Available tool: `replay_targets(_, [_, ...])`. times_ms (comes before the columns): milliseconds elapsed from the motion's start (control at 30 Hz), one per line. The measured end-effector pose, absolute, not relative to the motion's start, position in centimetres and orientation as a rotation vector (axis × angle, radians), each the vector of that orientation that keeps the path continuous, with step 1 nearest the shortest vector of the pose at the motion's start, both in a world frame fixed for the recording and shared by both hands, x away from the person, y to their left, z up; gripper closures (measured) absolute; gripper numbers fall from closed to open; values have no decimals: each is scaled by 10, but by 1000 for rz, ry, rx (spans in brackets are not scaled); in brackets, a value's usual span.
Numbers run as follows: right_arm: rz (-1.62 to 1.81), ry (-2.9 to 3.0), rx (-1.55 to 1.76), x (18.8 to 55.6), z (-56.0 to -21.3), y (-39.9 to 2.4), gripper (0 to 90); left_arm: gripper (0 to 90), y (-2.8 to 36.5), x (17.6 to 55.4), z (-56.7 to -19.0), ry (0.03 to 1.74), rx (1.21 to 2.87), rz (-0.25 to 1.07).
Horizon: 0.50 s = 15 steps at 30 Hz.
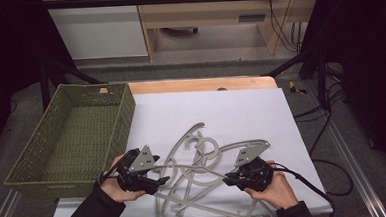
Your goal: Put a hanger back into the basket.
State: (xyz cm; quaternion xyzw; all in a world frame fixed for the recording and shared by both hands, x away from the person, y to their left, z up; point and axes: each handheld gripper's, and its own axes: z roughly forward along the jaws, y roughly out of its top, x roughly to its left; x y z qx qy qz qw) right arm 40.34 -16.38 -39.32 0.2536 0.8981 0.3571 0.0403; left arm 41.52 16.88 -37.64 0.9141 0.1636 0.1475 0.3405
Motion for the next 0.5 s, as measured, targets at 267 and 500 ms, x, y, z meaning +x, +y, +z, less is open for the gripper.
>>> replay_targets(267, [1086, 2784, 724, 402, -395, -158, 821, 504, 160, 413, -388, 365, 2470, 382])
replay_targets(500, [1066, 2811, 686, 400, -396, -156, 821, 687, 155, 413, -396, 357, 2519, 394])
